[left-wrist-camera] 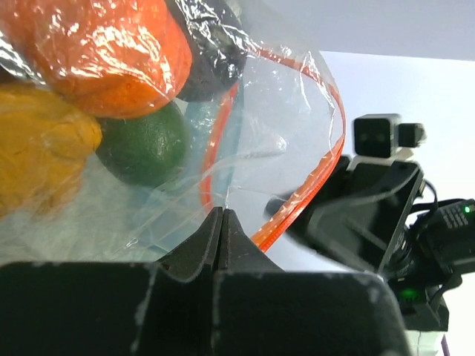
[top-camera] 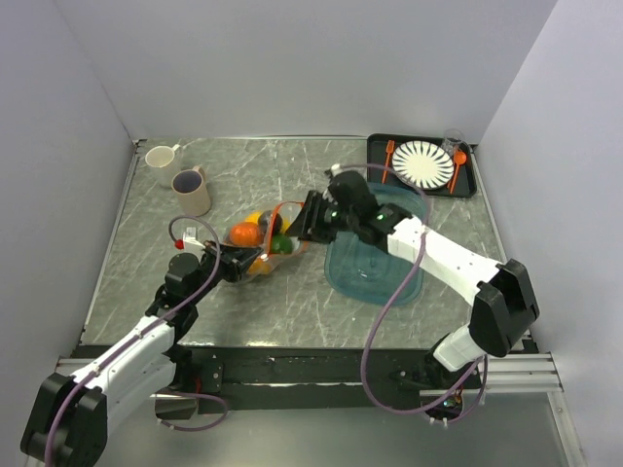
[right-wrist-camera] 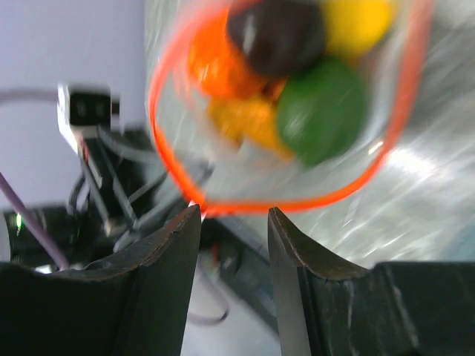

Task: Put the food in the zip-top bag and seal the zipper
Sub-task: Adjust the zipper food storage bag at the center of the board, then zip the zipper food storage bag at the center of the board.

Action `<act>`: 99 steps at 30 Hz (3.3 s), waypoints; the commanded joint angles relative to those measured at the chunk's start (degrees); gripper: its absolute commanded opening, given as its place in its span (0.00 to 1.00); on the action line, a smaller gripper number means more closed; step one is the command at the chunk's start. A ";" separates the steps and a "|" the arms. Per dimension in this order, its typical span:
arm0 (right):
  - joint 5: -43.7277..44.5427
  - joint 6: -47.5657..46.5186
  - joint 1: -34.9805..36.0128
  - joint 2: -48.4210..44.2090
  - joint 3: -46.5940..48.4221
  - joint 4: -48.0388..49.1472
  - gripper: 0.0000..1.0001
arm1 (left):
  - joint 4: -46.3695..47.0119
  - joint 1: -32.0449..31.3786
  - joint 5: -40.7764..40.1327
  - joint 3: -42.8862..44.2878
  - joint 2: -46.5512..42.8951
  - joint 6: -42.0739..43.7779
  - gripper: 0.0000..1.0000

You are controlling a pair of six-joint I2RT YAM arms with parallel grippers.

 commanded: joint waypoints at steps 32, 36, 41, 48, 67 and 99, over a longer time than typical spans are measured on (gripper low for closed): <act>-10.81 14.82 7.93 6.55 -5.20 14.90 0.45 | 5.50 0.03 0.45 0.87 1.40 5.33 0.01; -9.84 13.50 7.84 6.73 -4.06 12.88 0.45 | 6.12 0.03 0.19 -0.01 0.79 4.27 0.01; -9.75 13.32 7.76 7.08 -3.79 12.97 0.45 | 5.50 0.03 -0.08 0.16 0.08 4.45 0.01; -10.54 13.41 7.14 7.26 -3.79 14.29 0.44 | 4.54 -0.06 -0.17 0.69 -0.71 4.62 0.01; -9.75 13.76 5.82 6.12 -2.21 15.96 0.42 | 4.88 0.03 -0.52 -0.10 -0.71 4.36 0.01; -10.90 16.22 4.95 7.70 -4.67 21.14 0.00 | 1.64 0.03 0.45 -0.89 -3.07 4.10 0.27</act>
